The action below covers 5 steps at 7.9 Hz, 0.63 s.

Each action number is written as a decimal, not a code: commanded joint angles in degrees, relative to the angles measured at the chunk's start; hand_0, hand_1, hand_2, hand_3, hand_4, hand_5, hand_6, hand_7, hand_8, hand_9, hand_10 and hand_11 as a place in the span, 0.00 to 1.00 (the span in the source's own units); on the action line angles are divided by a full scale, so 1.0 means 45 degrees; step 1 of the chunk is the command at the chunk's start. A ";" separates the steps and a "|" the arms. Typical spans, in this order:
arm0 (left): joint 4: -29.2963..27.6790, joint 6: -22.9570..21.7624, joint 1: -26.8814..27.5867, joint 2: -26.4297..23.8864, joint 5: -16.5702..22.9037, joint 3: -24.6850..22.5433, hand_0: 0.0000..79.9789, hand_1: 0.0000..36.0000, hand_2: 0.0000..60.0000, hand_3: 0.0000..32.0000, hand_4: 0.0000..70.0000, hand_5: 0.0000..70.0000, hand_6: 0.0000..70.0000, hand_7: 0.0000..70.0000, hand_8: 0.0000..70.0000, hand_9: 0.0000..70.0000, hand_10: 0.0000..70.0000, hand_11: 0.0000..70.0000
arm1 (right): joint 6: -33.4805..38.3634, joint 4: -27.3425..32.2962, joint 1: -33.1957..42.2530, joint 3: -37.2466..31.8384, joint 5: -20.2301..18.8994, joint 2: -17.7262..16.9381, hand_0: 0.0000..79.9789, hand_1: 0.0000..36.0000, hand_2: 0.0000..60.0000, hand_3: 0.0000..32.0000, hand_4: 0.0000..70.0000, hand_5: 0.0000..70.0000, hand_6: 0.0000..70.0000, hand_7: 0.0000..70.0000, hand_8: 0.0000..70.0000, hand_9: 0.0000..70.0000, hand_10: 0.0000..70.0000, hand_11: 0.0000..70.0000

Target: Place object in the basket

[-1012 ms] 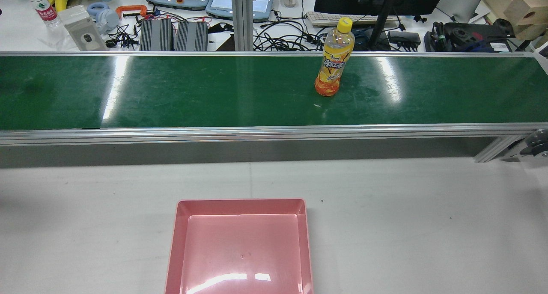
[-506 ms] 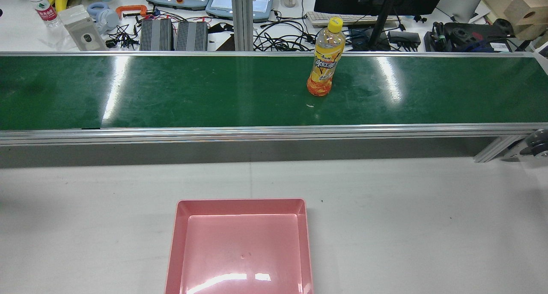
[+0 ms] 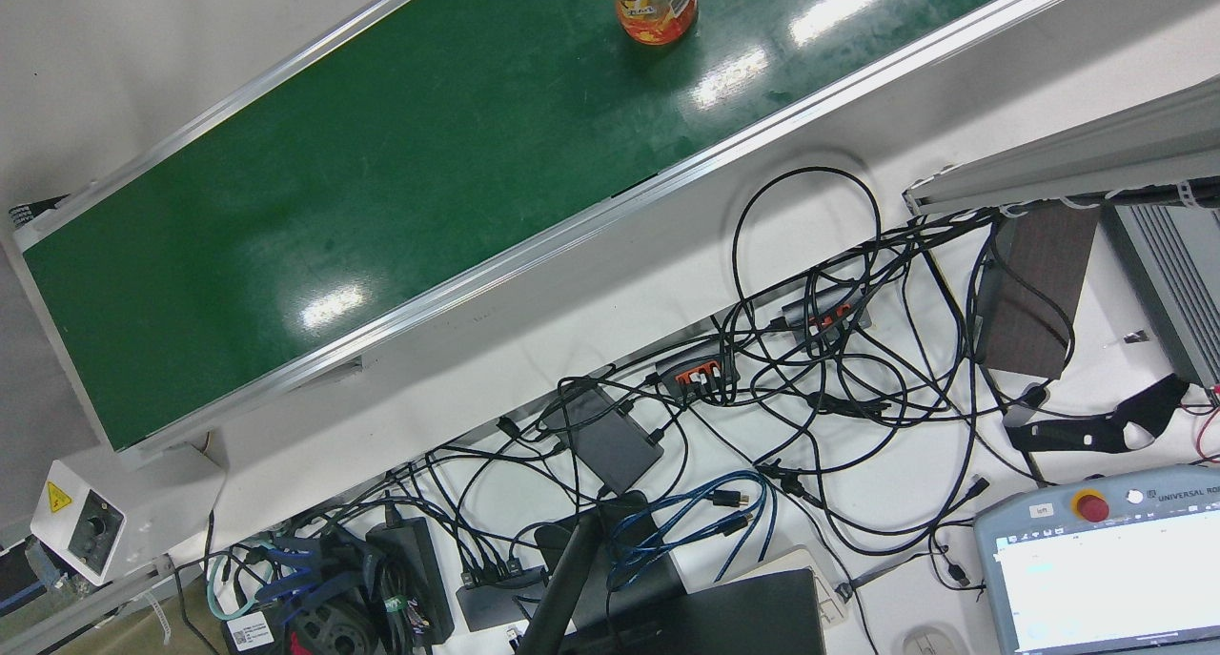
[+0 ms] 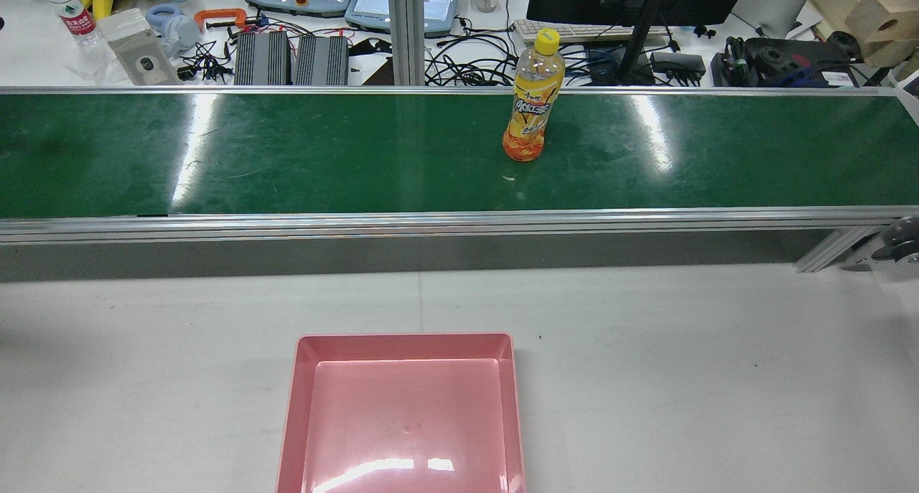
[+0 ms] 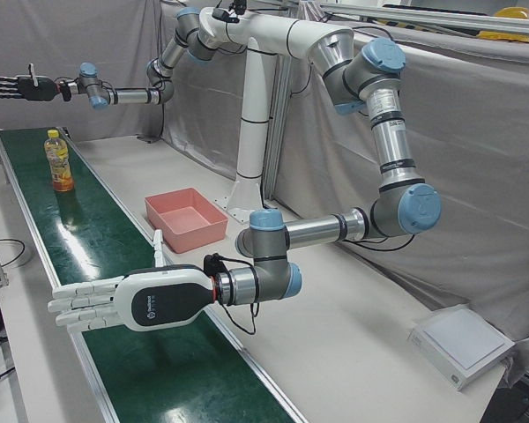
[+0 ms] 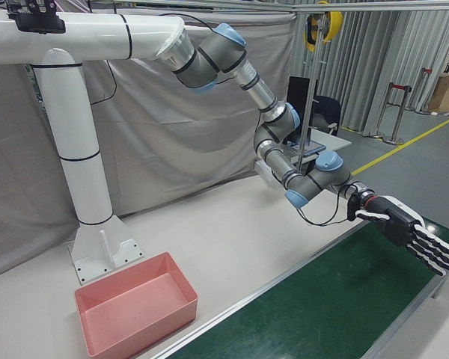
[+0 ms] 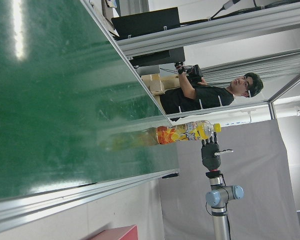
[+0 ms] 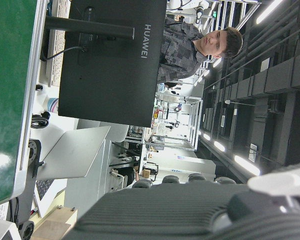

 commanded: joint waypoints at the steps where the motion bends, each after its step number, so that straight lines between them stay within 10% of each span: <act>1: -0.0041 0.0005 0.0001 0.0033 -0.0002 -0.0026 0.57 0.10 0.00 0.00 0.00 0.00 0.00 0.00 0.00 0.00 0.03 0.05 | 0.0000 0.0000 0.0000 0.0000 0.0000 0.0000 0.00 0.00 0.00 0.00 0.00 0.00 0.00 0.00 0.00 0.00 0.00 0.00; 5: -0.0041 -0.0093 -0.0038 0.0033 -0.0002 -0.0144 0.57 0.10 0.00 0.00 0.00 0.01 0.00 0.00 0.00 0.00 0.02 0.05 | 0.0000 0.0000 0.0000 0.0000 0.0000 0.0000 0.00 0.00 0.00 0.00 0.00 0.00 0.00 0.00 0.00 0.00 0.00 0.00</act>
